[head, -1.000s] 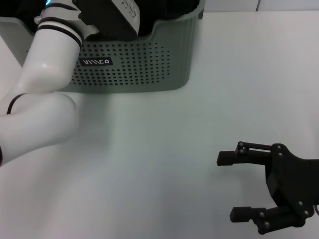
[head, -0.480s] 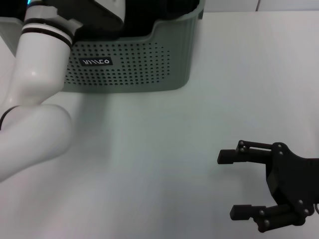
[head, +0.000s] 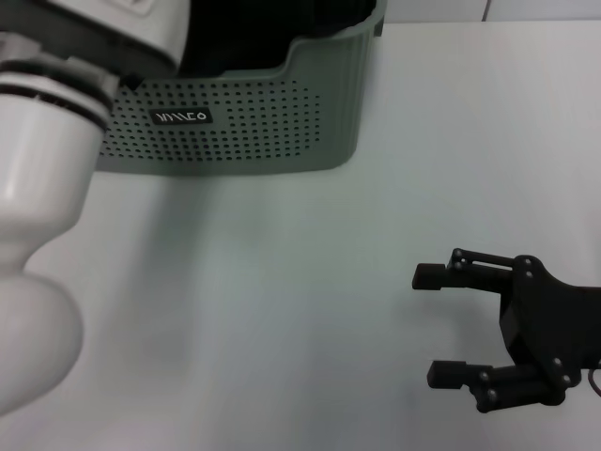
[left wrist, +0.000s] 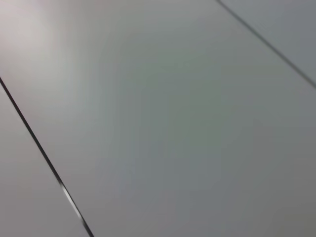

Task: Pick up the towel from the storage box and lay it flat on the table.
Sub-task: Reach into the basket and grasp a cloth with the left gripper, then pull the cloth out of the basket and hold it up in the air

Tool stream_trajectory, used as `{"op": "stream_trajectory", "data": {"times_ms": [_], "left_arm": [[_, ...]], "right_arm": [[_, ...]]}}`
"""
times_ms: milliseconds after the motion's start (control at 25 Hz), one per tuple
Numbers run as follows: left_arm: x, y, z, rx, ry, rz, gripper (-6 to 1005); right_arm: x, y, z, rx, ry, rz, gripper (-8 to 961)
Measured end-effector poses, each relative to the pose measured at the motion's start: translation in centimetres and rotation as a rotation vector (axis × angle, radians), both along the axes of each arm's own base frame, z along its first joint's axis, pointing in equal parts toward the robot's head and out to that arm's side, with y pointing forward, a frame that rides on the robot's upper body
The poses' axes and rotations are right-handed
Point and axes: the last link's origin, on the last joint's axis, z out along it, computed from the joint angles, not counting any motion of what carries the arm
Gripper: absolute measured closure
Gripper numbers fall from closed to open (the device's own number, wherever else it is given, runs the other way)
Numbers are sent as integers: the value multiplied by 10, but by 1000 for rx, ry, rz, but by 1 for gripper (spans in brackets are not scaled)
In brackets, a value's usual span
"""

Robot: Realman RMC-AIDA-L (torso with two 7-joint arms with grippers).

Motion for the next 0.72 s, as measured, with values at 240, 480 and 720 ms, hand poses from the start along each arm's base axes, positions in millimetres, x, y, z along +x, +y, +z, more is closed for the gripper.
{"op": "stream_trajectory", "data": {"times_ms": [240,480,720], "left_arm": [[17,-33,13,-9,-27,-86,985],[37,-72,16,86,-4,-211,985],[55,-100,24,110,-20,-300,984]], "right_arm": [[1,2,1,17,-4,-4,127],[0,5,2,52,7,-7,127],[0,11,5,100,29,-38,127]]}}
